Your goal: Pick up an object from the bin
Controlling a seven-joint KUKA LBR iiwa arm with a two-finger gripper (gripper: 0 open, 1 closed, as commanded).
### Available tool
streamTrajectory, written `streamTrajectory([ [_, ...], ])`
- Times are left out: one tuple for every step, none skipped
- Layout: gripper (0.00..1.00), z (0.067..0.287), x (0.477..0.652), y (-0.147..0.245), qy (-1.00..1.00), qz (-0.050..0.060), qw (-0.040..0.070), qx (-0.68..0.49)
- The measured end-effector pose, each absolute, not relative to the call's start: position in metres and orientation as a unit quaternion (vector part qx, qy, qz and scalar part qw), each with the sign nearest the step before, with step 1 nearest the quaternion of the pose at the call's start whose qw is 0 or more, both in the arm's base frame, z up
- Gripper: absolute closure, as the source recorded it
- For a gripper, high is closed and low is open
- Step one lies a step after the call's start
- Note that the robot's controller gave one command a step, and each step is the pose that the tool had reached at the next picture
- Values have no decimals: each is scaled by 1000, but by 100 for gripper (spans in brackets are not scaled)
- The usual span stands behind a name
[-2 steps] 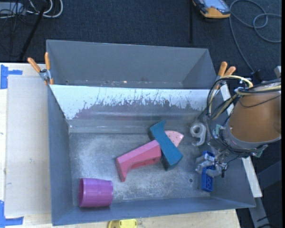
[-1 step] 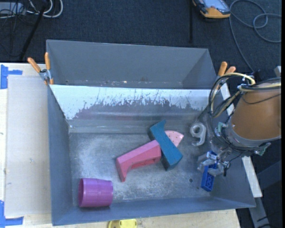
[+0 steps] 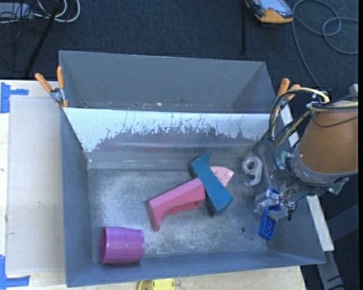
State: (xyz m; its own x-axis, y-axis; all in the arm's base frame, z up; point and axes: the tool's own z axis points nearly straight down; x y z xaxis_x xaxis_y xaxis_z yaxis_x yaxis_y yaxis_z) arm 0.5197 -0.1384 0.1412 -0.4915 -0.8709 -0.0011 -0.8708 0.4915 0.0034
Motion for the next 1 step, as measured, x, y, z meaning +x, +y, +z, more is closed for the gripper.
streamTrajectory([
  [100,153,520,-138,-864,-1,0,504],
])
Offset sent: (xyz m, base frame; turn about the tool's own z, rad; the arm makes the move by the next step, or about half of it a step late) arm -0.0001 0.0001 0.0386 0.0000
